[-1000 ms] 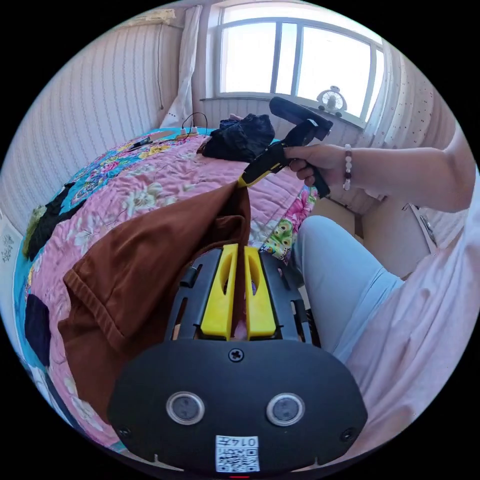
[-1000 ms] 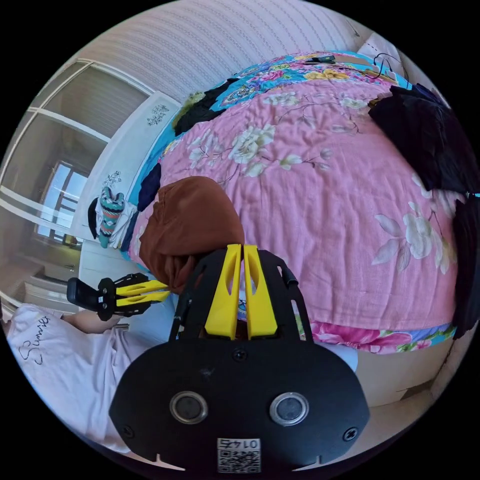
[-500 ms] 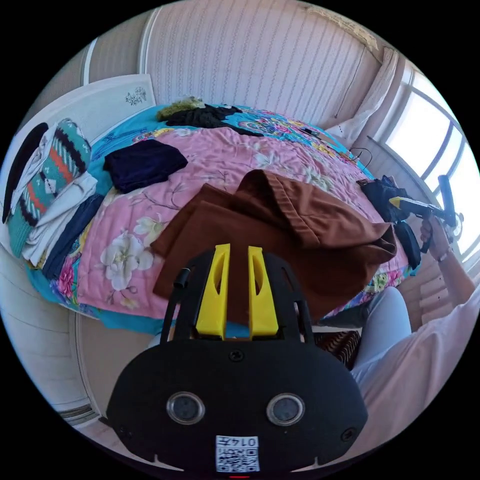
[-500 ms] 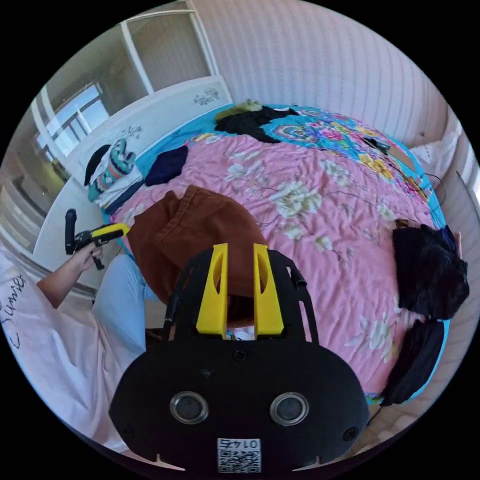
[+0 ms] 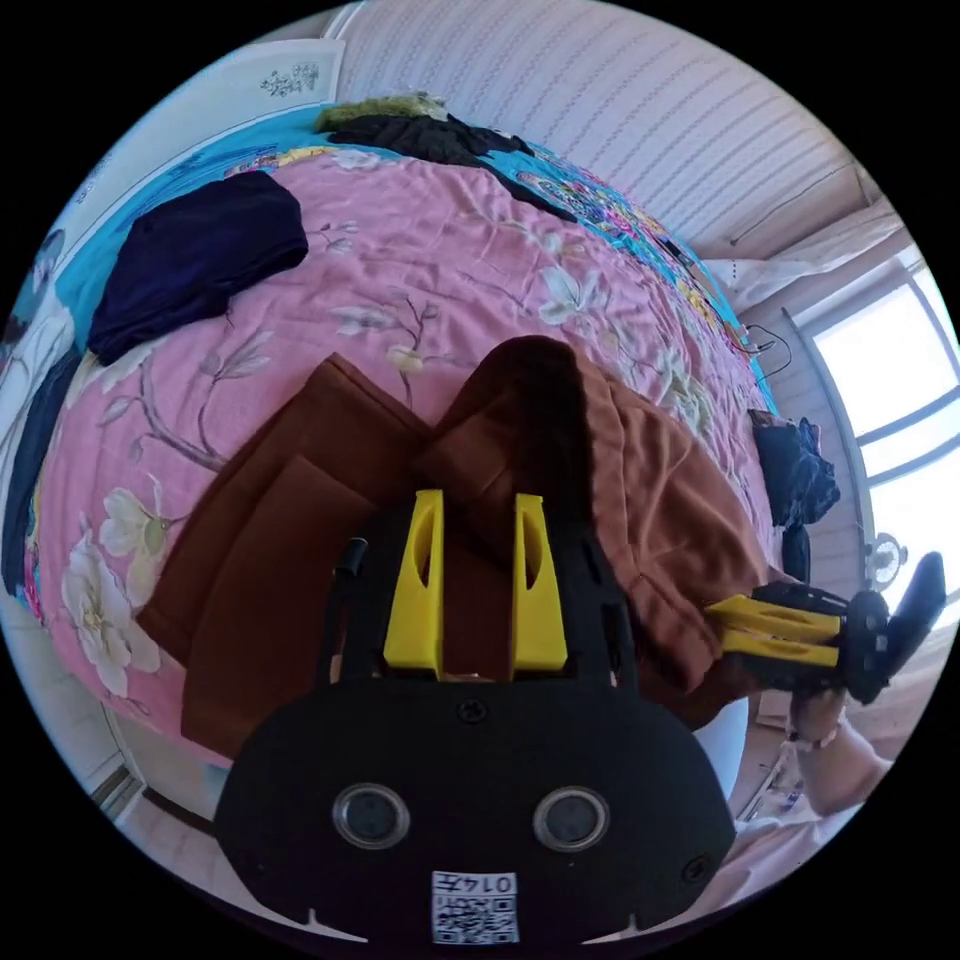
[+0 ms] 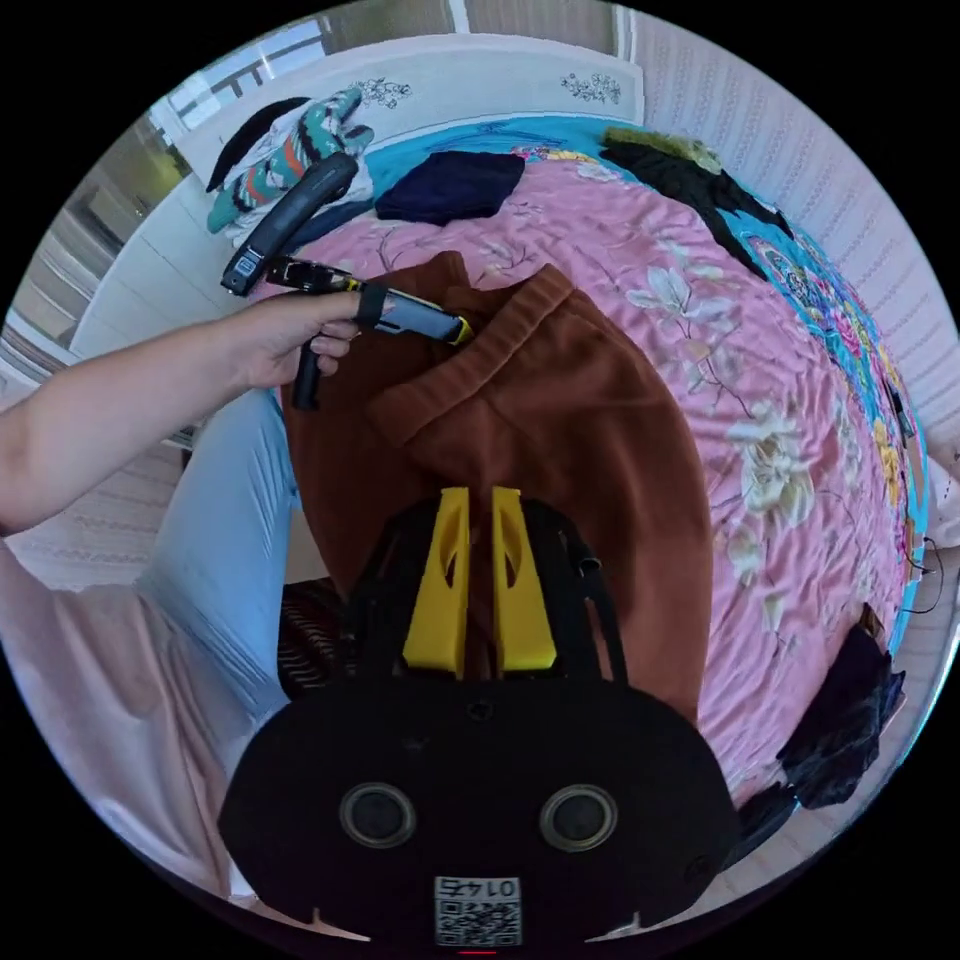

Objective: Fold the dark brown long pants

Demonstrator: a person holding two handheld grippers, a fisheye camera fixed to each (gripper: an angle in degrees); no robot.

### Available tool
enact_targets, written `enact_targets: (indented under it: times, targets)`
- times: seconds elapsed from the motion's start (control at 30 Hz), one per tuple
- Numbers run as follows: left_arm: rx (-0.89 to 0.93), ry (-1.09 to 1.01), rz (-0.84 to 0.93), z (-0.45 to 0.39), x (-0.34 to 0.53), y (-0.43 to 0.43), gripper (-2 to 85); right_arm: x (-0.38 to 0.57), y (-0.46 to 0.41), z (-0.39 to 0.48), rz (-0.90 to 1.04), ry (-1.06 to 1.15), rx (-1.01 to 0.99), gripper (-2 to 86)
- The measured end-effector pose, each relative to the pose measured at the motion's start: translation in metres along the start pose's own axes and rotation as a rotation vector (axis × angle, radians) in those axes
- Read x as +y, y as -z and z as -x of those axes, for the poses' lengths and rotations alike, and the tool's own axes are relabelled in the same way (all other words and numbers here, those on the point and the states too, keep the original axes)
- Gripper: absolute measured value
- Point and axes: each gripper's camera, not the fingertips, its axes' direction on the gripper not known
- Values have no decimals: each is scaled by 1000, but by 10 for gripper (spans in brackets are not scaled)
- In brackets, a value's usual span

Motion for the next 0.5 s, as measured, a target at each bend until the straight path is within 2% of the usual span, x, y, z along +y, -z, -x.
enact_targets:
  times: [0.2,0.3,0.37,0.43,0.5]
  targets:
    - [49,-224,-137,-3,28,73,37,57,87,-58,-281,-248,4,2]
    - [166,-341,-240,-21,41,124,27,103,126,-92,-482,-402,-62,0]
    - [248,-464,-272,-50,46,155,21,134,145,-115,-607,-513,-95,-1]
    - [321,-680,-306,-108,55,194,13,176,173,-146,-765,-654,-111,-1]
    - [386,-812,-378,-154,62,228,8,198,201,-167,-839,-756,-114,-2]
